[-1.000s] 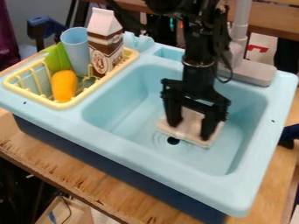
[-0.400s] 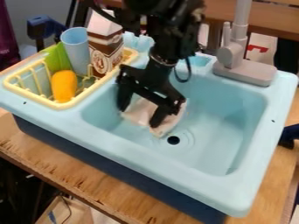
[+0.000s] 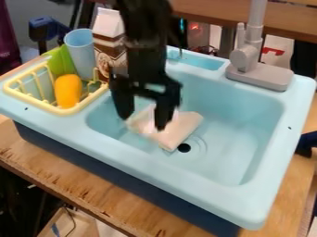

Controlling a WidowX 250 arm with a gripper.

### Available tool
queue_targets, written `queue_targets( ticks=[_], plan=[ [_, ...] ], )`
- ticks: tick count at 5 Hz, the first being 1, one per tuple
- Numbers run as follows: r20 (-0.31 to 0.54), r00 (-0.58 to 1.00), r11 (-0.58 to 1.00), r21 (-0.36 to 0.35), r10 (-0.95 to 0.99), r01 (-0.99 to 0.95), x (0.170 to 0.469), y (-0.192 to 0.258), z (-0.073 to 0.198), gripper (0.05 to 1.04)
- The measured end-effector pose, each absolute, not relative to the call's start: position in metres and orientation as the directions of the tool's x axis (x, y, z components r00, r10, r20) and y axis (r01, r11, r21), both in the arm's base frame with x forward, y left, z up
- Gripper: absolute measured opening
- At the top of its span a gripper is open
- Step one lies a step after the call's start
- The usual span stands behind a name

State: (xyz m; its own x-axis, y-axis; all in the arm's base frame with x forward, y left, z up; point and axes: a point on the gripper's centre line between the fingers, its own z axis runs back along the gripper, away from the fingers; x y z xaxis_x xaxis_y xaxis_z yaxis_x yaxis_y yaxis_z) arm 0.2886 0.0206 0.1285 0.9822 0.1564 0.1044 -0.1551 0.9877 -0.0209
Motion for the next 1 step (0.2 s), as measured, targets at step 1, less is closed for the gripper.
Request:
queue_targets(
  ticks=[1],
  plan=[
    [0.152, 0.968, 0.980, -0.041, 0.200, -0.196, 0.2700, 0.0154, 0.1651, 1.001]
  ],
)
